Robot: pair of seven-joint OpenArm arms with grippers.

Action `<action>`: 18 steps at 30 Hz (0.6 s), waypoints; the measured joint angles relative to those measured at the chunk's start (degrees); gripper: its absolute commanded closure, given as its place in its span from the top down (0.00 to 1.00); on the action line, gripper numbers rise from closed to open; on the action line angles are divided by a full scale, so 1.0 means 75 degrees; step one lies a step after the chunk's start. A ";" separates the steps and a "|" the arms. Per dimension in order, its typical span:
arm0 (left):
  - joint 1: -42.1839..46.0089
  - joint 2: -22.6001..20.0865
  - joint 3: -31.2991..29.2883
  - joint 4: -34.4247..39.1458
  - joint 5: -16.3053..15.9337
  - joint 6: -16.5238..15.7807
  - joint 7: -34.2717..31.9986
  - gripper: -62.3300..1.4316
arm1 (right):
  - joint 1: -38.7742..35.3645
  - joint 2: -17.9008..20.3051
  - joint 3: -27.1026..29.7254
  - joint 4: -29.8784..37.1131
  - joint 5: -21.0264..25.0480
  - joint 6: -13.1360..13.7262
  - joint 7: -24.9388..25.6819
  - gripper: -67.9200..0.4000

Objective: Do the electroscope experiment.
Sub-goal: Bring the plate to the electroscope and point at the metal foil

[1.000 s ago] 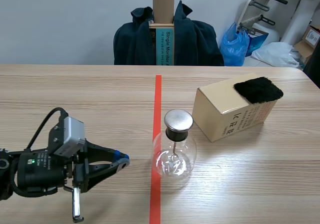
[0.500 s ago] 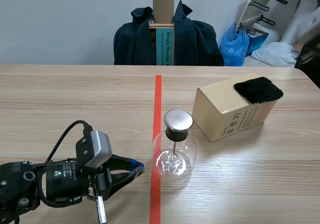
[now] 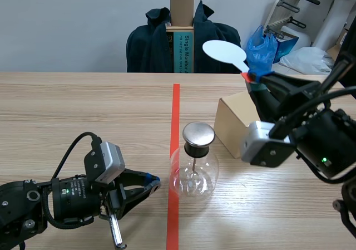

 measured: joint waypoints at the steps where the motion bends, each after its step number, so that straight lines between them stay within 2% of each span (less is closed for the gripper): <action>1: 0.0000 -0.0003 0.0000 0.0000 -0.0006 -0.0003 0.0000 0.06 | -0.0154 0.0003 0.0012 0.0000 0.0000 -0.0047 0.0009 0.02; 7: 0.0000 0.0000 0.0000 0.0000 -0.0026 0.0026 -0.0003 0.06 | -0.0714 0.0000 0.0029 0.0000 -0.0029 -0.0154 -0.0041 0.02; 12: 0.0000 0.0000 0.0000 0.0000 -0.0026 0.0052 -0.0003 0.06 | -0.0804 0.0003 0.0047 -0.0213 -0.0297 -0.0201 -0.0061 0.02; 16: 0.0000 0.0000 0.0000 0.0000 -0.0026 0.0052 -0.0003 0.06 | -0.0801 0.0003 0.0052 -0.0562 -0.0501 -0.0504 -0.0061 0.02; 18: 0.0000 0.0000 0.0000 0.0000 -0.0026 0.0052 -0.0003 0.06 | -0.0801 0.0000 0.0085 -0.0697 -0.0740 -0.0498 -0.0055 0.02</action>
